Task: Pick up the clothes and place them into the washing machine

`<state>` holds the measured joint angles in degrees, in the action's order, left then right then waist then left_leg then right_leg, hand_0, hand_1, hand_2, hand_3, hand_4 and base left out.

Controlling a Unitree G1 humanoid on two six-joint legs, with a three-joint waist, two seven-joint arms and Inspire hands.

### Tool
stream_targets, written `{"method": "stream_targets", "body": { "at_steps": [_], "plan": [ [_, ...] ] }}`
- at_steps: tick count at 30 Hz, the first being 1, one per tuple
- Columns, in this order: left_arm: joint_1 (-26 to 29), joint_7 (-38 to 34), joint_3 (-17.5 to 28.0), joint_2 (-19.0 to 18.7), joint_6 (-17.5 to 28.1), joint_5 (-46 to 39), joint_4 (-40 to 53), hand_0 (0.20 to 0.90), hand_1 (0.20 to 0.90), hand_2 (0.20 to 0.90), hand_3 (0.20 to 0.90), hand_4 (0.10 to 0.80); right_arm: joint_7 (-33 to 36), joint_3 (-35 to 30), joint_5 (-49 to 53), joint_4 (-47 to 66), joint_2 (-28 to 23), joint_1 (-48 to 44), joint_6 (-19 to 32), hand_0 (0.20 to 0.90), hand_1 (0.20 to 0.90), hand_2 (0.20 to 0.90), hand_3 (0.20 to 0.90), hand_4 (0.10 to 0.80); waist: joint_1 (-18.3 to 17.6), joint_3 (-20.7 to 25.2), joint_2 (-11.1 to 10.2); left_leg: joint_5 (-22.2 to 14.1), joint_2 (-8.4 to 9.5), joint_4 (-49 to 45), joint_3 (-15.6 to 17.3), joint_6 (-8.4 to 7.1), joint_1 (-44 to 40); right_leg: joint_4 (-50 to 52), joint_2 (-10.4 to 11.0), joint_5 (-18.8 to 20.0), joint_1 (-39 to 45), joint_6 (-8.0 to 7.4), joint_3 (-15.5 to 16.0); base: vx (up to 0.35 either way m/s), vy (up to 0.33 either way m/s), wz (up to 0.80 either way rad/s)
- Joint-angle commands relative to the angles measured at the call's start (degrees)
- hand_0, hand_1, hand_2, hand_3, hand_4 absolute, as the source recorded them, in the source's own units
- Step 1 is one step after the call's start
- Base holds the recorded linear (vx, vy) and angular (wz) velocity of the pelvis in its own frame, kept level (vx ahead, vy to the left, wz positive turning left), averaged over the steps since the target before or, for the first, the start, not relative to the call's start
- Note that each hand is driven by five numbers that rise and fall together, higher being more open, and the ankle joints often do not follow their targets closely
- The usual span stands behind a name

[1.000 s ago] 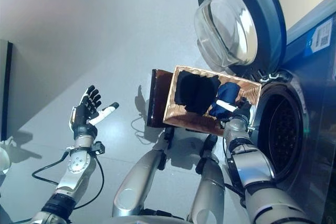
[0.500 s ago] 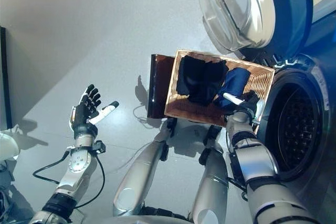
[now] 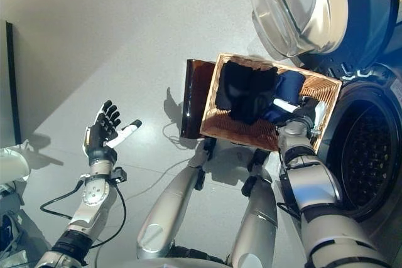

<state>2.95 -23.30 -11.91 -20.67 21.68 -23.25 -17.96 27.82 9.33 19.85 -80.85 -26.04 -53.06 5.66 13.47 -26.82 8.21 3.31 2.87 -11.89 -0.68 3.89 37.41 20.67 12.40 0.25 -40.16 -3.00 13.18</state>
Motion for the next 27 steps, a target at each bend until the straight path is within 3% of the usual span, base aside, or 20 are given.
{"method": "stream_targets", "body": {
  "at_steps": [1, 10, 12, 15, 22, 27],
  "plan": [
    [-2.6, -2.4, 3.2, -2.3, 4.6, -0.5, 5.0, 0.900, 0.900, 0.900, 0.900, 0.800, 1.2, 1.8, -2.7, 0.2, -1.2, -2.8, 2.0, 0.200, 0.200, 0.200, 0.200, 0.300, 0.6, 3.3, 1.1, -0.8, 0.40, -1.5, -2.6, -5.05, 2.0, -0.5, 3.3, -1.2, 5.1, -3.52, -1.0, 0.027, -0.008, 0.06],
    [-3.1, -1.3, 3.3, -1.7, 4.8, -1.7, 3.2, 0.900, 0.900, 0.900, 0.900, 0.800, 2.2, -3.2, 2.0, 2.6, -0.6, 2.3, 3.8, 0.200, 0.200, 0.200, 0.200, 0.300, -0.4, 4.6, 0.7, 1.2, -0.24, 1.3, -1.7, -4.81, -4.0, -4.9, 3.0, 1.7, 11.2, -3.26, -1.0, -0.019, 0.019, -0.03],
    [-2.6, -1.0, 3.0, -0.8, 4.2, -1.2, 0.8, 0.900, 0.900, 0.900, 0.900, 0.800, 0.1, -7.6, 12.4, 10.0, 2.6, 7.6, 9.0, 0.200, 0.200, 0.200, 0.200, 0.300, -2.0, 5.2, 0.5, 1.0, -0.54, 2.1, -1.0, -4.57, -6.8, -6.9, 2.9, 2.4, 13.7, -3.51, -1.9, 0.008, 0.044, -0.12],
    [-2.6, -0.5, 2.3, -0.4, 3.9, -0.8, 0.5, 0.900, 0.900, 0.900, 0.900, 0.800, -2.2, -9.7, 17.4, 12.7, 5.0, 11.0, 11.0, 0.200, 0.200, 0.200, 0.200, 0.300, -2.6, 5.2, 0.5, 0.7, -0.58, 2.1, -0.6, -4.37, -8.0, -7.4, 2.9, 2.5, 14.7, -3.52, -2.4, 0.012, 0.042, -0.18],
    [-1.0, 0.2, -0.1, 2.6, 3.7, -1.8, -3.2, 0.900, 0.900, 0.900, 0.900, 0.800, -10.4, -19.7, 44.4, 24.2, 16.8, 16.5, 24.8, 0.200, 0.200, 0.200, 0.200, 0.300, -4.5, 5.0, 1.0, -1.2, -0.84, -0.5, 0.2, -3.80, -9.1, -6.6, 2.5, 1.5, 15.6, -3.28, -3.9, -0.006, 0.025, -0.17],
    [-1.7, 0.7, -1.5, 4.2, 4.3, -4.2, -4.1, 0.900, 0.900, 0.900, 0.900, 0.800, -11.0, -24.8, 52.8, 28.1, 20.9, 15.5, 33.0, 0.200, 0.200, 0.200, 0.200, 0.300, -4.9, 5.4, 2.0, -1.4, -0.33, -0.9, -0.2, -3.74, -9.0, -6.8, 2.8, 1.2, 16.2, -3.21, -3.9, -0.012, 0.009, -0.03]
  ]
}}
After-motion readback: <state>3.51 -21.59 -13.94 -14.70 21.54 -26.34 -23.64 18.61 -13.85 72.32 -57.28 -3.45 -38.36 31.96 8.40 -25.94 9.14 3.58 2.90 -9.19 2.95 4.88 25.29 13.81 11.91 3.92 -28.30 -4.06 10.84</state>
